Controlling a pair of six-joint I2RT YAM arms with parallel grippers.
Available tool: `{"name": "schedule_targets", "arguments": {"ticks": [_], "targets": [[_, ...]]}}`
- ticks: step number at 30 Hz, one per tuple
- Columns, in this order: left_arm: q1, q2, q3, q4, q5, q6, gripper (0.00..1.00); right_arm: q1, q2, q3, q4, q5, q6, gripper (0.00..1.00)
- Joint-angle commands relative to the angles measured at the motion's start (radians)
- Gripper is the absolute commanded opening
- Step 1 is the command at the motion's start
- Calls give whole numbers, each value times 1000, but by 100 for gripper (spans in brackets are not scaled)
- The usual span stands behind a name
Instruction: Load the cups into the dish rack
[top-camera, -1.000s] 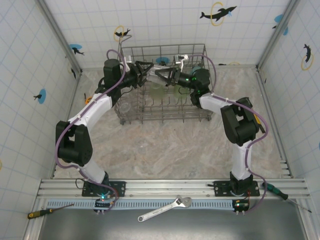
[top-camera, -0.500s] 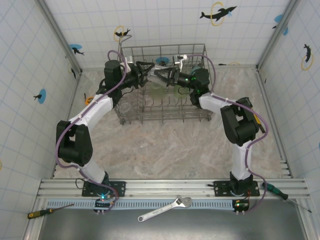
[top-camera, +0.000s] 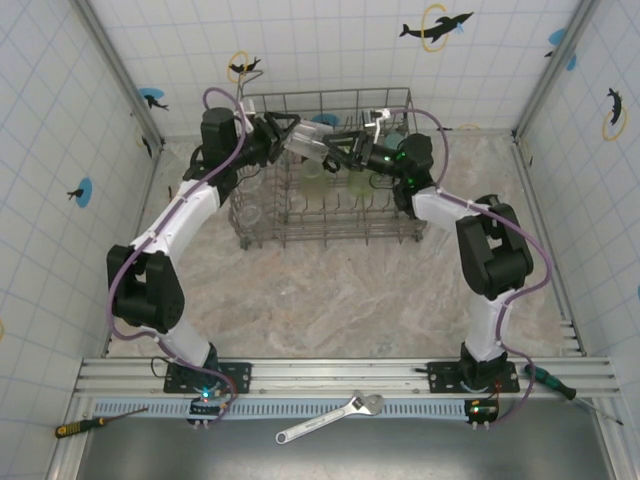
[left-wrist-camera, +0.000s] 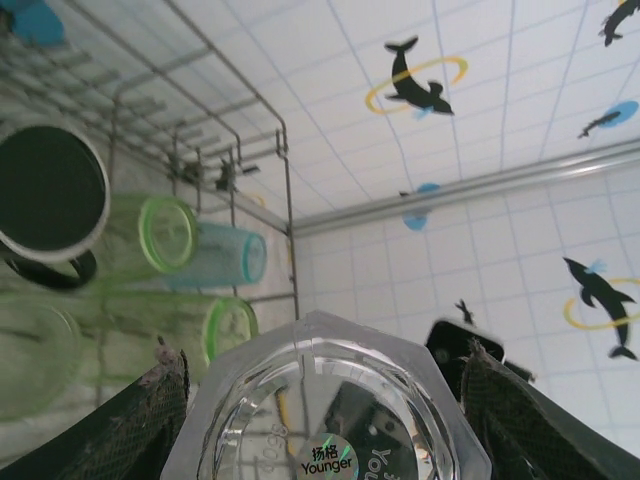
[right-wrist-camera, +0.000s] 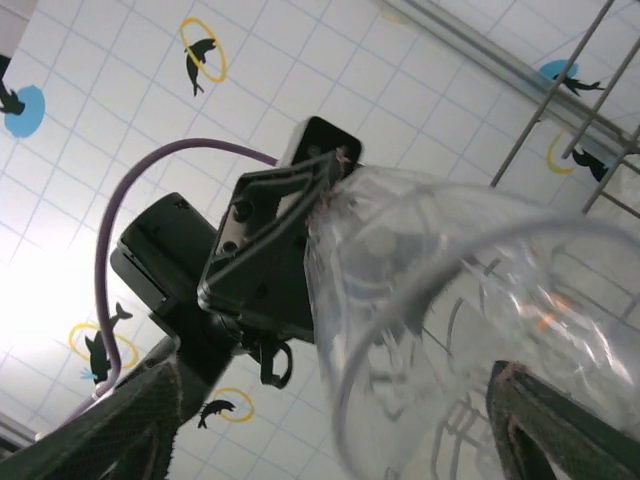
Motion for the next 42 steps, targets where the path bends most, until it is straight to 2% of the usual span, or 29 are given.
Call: {"name": "schedule_targets", "arguments": {"ticks": [1, 6, 13, 19, 28, 32, 42], "targets": [[11, -27, 127, -193, -171, 224, 0, -28, -83, -51, -68, 17, -77, 100], [10, 20, 267, -368, -354, 400, 0, -78, -139, -108, -103, 25, -99, 100], [6, 79, 353, -467, -558, 578, 0, -111, -265, -214, -308, 60, -260, 100], [-6, 172, 435, -552, -656, 650, 0, -120, -363, -288, -485, 112, -375, 100], [-19, 294, 539, -604, -815, 764, 0, -149, -495, -408, -559, 148, -427, 100], [-59, 340, 552, -603, -979, 849, 0, -165, -542, -451, -580, 164, -438, 100], [-69, 455, 594, -606, -1041, 858, 0, -190, -623, -521, -620, 172, -462, 100]]}}
